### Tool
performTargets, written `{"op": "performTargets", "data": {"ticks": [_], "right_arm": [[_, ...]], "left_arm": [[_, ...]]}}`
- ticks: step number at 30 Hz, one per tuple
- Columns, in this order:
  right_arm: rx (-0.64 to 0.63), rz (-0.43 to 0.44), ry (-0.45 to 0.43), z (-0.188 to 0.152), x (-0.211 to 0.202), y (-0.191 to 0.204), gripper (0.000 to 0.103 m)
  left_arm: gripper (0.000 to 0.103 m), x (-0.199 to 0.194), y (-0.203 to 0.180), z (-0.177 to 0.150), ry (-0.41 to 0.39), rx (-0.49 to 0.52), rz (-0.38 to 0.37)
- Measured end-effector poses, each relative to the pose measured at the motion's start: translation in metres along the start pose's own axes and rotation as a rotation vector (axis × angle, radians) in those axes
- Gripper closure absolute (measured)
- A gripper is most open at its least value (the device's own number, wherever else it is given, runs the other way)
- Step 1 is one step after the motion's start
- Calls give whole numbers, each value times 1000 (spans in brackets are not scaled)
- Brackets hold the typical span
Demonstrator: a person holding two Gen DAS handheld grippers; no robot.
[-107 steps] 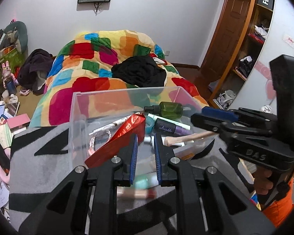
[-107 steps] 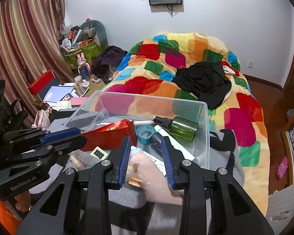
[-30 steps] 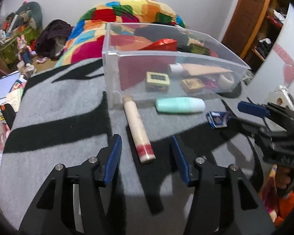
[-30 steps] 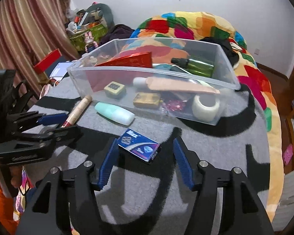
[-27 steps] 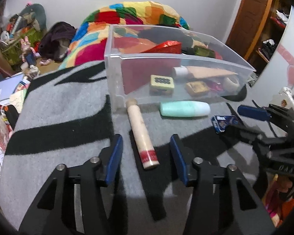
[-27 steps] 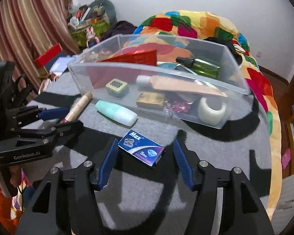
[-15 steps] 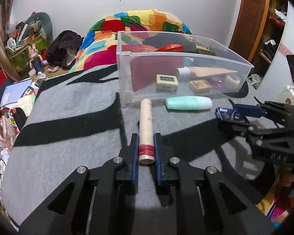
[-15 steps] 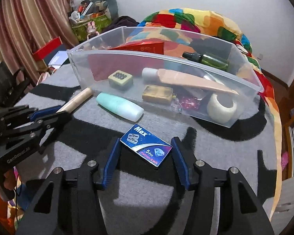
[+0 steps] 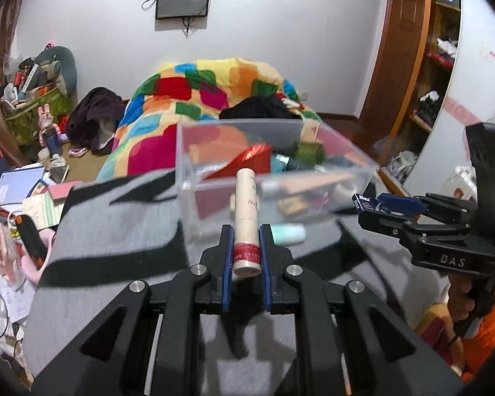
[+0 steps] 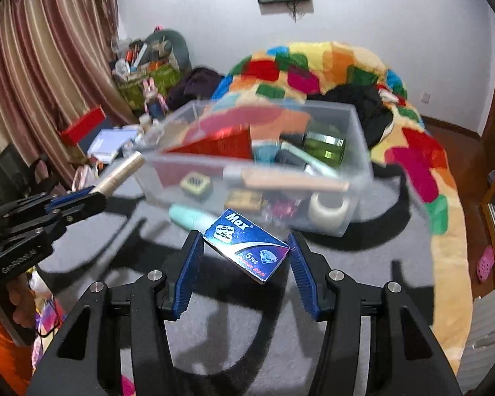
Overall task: Organize objects
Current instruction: 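Drop the wooden tube and blue packet into the box with both tools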
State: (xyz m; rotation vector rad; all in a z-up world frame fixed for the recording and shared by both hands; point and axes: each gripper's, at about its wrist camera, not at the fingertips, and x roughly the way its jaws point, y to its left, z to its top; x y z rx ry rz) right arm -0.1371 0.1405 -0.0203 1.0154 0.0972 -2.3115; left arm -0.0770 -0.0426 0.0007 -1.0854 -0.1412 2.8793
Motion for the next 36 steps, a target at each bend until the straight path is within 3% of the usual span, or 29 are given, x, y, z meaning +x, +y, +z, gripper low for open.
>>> {"op": "performTargets", "data": {"ticks": [8, 12, 18, 23, 26, 31, 36], "right_arm": [[43, -45, -87, 35, -7, -14, 54], [75, -67, -64, 53, 11, -26, 54], [95, -77, -7, 66, 45, -32, 54], [61, -68, 30, 62, 59, -26, 53], [28, -81, 12, 59, 53, -21, 47], [-30, -31, -20, 54, 34, -11, 44], [-100, 9, -28, 44, 20, 1, 44]], "left_arm": [[89, 34, -5, 44, 61, -11, -110], [89, 61, -9, 57, 122, -10, -135], [89, 76, -12, 62, 131, 3, -104], [88, 70, -10, 58, 113, 11, -101], [86, 58, -8, 56, 93, 10, -110], [73, 37, -2, 52, 57, -4, -106], [66, 29, 3, 41, 56, 8, -56]]}}
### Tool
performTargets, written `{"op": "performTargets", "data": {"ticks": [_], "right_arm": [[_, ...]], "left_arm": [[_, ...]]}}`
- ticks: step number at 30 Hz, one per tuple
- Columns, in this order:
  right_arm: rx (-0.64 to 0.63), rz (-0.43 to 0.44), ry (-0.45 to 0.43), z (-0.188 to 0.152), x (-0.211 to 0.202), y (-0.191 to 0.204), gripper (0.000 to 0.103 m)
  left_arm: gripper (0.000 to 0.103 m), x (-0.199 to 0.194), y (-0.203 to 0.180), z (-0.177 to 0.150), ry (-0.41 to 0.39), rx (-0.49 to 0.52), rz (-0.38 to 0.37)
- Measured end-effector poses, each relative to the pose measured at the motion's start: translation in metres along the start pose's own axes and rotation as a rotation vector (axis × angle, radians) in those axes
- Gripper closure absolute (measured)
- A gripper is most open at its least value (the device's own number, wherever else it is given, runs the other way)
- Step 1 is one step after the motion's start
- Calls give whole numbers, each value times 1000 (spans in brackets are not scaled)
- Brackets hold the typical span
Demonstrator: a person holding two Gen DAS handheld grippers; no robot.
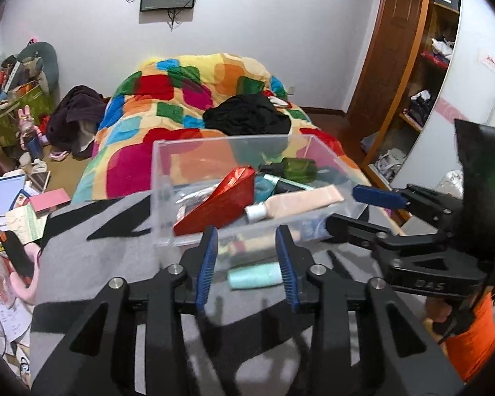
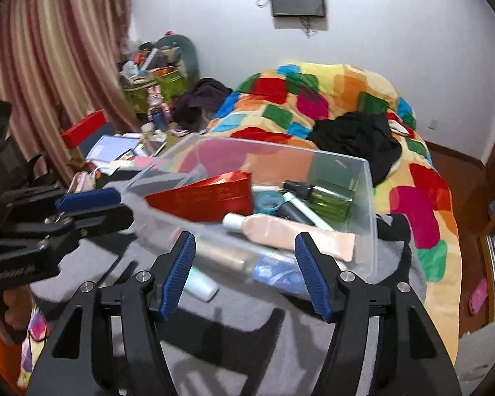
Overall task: Organize objects
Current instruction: 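Drop the wooden tube and blue packet into the box with both tools, then grasp the mint-green bottle with the right tool beside the box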
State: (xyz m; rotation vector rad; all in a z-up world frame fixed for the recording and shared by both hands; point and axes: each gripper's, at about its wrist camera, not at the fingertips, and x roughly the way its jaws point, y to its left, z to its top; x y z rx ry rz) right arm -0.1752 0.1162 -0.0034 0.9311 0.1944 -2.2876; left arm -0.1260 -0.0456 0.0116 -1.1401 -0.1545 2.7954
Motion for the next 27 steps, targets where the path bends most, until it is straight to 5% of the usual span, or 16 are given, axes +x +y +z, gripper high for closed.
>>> {"op": "performTargets", "data": {"ticks": [6, 10, 19, 27], "right_arm": [[-48, 27, 53, -18, 10, 8, 44], [-61, 50, 119, -29, 28, 11, 46], [-192, 100, 222, -31, 65, 30, 54], [-279, 124, 248, -35, 78, 43, 62]], "left_arm": [[67, 17, 13, -24, 85, -16, 2], [77, 37, 19, -35, 152, -26, -14], [82, 71, 16, -33, 259, -12, -25], [83, 78, 14, -37, 270, -15, -77]]}}
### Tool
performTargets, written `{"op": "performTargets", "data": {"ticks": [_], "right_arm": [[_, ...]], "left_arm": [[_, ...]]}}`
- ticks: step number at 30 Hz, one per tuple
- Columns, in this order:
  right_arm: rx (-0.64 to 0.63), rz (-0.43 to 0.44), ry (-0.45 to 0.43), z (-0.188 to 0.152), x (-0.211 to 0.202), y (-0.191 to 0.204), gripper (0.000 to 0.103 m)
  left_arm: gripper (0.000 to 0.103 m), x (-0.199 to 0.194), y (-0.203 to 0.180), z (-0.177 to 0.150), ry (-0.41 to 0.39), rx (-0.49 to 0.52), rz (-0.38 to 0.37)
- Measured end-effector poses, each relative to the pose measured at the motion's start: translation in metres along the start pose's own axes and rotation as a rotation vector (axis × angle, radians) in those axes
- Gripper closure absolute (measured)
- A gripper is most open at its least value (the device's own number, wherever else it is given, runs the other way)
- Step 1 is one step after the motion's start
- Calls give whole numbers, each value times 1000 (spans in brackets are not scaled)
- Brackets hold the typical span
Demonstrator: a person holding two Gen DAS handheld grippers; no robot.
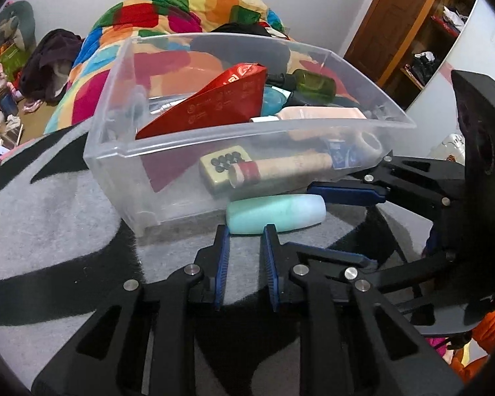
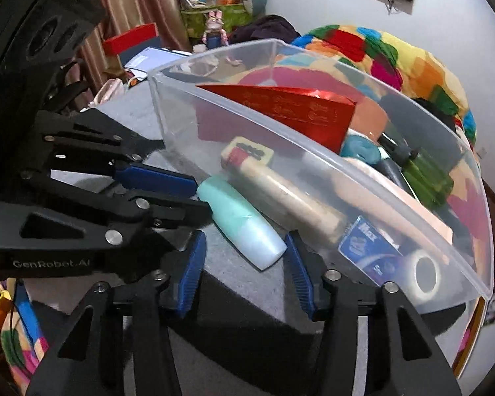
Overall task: Organize objects
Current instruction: 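Grasp the mint-green bottle with the right tool beside the box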
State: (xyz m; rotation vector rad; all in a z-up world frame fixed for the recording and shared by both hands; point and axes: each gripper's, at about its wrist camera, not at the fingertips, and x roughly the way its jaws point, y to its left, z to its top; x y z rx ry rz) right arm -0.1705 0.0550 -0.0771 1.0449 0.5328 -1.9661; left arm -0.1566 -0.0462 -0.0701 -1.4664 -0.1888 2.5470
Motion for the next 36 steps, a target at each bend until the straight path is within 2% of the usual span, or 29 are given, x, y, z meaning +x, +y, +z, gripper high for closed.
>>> {"op": "performTargets", "data": {"ticks": [2, 5, 7, 9, 13, 16, 20, 22, 25, 28, 30, 32, 36], "right_arm": [[4, -14, 0, -1, -1, -2, 72], [20, 14, -4, -2, -4, -5, 75], [-1, 5, -13, -5, -7, 1, 79], [-23, 7, -21, -7, -12, 9, 85], [-60, 11, -38, -10, -22, 23, 90], [-84, 42, -10, -14, -25, 27, 90], [-65, 30, 1, -15, -26, 22, 84], [-38, 21, 2, -11, -22, 17, 81], [-9, 7, 13, -1, -11, 13, 79], [3, -10, 25, 7, 0, 11, 75], [-1, -17, 20, 13, 1, 12, 63], [-7, -16, 9, 16, 0, 14, 58], [-51, -6, 15, 20, 6, 23, 57]], "left_arm": [[83, -2, 2, -1, -5, -2, -7], [83, -5, 5, -1, -12, -17, -31], [89, -8, 4, -3, -13, -18, -71], [89, -12, -3, -5, -20, 2, -83], [89, -25, -26, -12, -54, 93, -39], [89, -40, -29, -17, -89, 105, -13], [87, -57, -21, -20, -135, 77, 47], [78, -63, -14, -23, -158, 56, 75], [59, -70, -8, -27, -189, 30, 103], [51, -76, -7, -33, -213, 30, 123], [48, -80, -6, -36, -227, 30, 125], [47, -82, -6, -37, -238, 29, 123], [47, -83, -8, -37, -251, 29, 118]]}}
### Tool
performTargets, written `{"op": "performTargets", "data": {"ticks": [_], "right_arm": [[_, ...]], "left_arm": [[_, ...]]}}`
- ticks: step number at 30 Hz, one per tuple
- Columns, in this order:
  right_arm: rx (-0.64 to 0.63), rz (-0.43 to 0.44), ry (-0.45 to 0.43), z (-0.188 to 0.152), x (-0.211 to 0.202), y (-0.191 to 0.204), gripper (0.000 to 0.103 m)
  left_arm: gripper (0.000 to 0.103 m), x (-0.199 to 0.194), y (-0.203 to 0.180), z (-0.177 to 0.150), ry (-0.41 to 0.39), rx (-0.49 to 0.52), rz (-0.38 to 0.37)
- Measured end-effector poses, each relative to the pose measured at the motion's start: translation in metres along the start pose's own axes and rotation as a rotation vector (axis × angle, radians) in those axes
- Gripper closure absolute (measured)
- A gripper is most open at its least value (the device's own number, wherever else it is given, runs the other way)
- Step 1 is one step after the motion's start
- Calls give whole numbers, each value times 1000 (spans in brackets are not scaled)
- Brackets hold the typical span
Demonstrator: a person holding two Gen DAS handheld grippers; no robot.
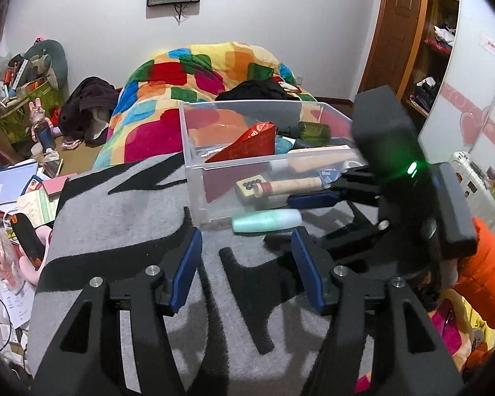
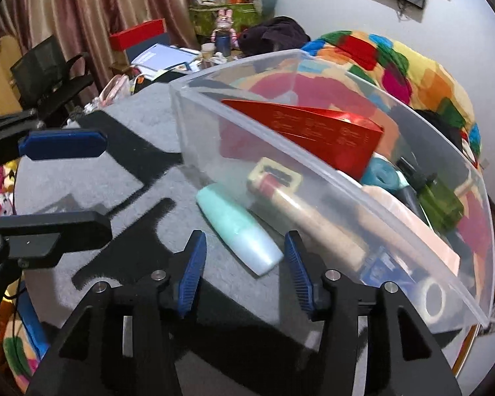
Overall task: Organize objects
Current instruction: 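Grasp the mint-green bottle with the right tool beside the box, then lower the mint-green bottle into the box and open the right tool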
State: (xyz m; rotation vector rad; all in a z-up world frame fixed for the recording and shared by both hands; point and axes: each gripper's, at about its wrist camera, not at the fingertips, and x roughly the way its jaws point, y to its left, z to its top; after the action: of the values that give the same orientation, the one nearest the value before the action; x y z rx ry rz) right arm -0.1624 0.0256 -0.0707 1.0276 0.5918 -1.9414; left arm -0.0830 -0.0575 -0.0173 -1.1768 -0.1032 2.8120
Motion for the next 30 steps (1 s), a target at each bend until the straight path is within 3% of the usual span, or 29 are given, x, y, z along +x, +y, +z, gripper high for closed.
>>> {"op": "performTargets", "data": {"ticks": [2, 3, 4, 8, 15, 20, 30], "right_arm": [[-28, -9, -5, -1, 3, 5, 62], [-33, 5, -6, -1, 2, 7, 74], [-32, 42, -2, -2, 2, 7, 78], [-36, 58, -15, -8, -3, 13, 83], [-4, 66, -62, -26, -27, 13, 84], [85, 64, -159, -32, -67, -8, 90], [223, 10, -302, -20, -110, -49, 91]], "left_arm": [[47, 0, -2, 0, -4, 2, 3], [47, -1, -3, 0, -6, 4, 3], [47, -1, -3, -1, -9, 5, 3], [47, -4, -4, -1, -23, 3, 7], [47, -10, -8, 1, -47, 2, 27], [41, -18, -9, 9, -94, -16, 35], [38, -22, -13, 24, -140, -37, 44]]}}
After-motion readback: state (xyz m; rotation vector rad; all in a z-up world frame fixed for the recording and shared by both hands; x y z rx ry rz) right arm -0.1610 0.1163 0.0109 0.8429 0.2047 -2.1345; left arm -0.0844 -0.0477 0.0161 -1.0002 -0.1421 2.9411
